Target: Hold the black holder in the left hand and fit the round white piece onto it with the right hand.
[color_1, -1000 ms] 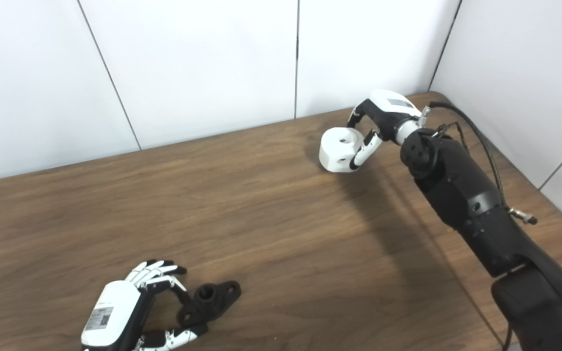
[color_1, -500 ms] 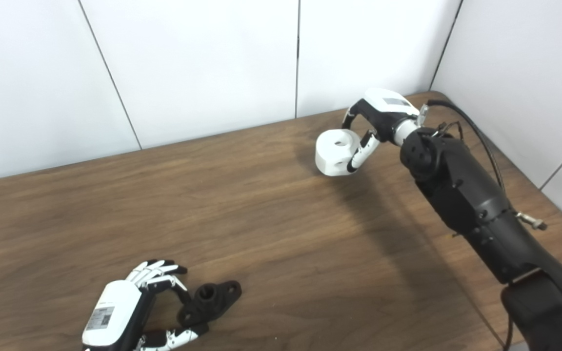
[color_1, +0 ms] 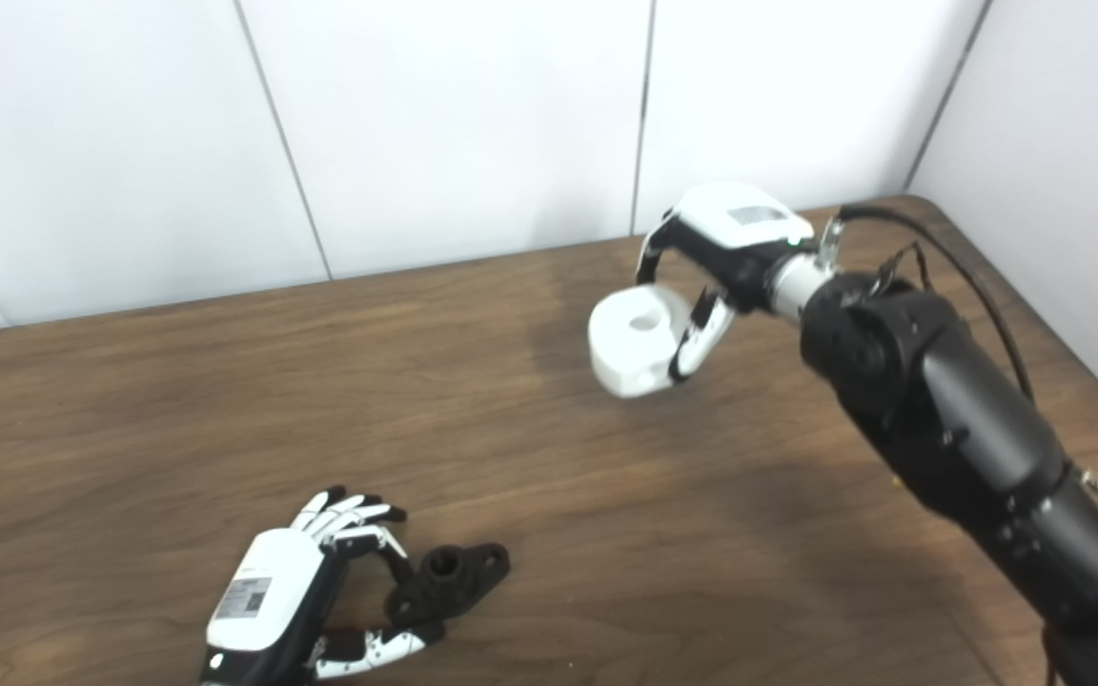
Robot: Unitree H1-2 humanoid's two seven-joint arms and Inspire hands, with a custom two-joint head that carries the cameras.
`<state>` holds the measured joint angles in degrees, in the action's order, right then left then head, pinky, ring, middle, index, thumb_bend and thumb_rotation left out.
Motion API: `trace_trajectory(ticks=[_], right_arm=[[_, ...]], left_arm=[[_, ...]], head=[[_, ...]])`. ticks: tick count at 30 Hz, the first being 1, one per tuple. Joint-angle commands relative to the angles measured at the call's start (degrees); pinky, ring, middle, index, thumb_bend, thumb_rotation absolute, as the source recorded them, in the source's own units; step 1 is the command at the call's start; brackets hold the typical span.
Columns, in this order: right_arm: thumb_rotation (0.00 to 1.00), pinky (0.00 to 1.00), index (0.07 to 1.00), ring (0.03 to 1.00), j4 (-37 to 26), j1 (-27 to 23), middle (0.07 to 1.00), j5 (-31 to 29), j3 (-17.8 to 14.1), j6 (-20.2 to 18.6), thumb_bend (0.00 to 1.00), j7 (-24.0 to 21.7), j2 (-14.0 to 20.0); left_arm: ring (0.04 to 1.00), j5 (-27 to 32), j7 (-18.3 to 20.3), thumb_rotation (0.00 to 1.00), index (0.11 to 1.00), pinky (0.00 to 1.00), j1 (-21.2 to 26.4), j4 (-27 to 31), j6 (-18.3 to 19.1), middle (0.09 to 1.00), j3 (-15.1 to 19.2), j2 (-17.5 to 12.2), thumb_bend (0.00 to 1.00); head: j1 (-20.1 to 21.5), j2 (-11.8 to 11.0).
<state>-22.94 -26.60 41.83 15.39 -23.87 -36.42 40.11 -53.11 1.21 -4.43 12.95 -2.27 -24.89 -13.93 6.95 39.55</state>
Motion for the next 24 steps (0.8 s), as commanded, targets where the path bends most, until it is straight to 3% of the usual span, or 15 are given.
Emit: trace_trajectory(ticks=[1,11,24], right_arm=[[0.14,0.98,0.486,0.927,-3.55,-1.46,0.794,1.18,-0.44,1.69,0.52,-0.14,0.2],[0.14,0.97,0.485,0.924,-10.69,-0.73,0.798,3.09,1.61,3.4,0.52,-4.72,-4.65],[0.15,0.98,0.484,0.908,-15.0,-0.53,0.791,4.25,2.71,5.47,0.52,-9.93,-10.08]], left_arm=[[0.861,-2.82,3.7,0.05,0.488,0.97,-0.6,-0.96,1.36,0.793,-1.62,0.1,0.52],[0.863,-2.27,3.35,0.05,0.487,0.98,0.19,-1.06,2.09,0.792,-2.14,0.83,0.52],[0.862,-2.17,3.58,0.05,0.487,0.98,1.02,-0.79,2.74,0.79,-2.54,1.33,0.52]], head=[[-0.41,0.51],[-1.5,3.18],[-1.84,5.83]])
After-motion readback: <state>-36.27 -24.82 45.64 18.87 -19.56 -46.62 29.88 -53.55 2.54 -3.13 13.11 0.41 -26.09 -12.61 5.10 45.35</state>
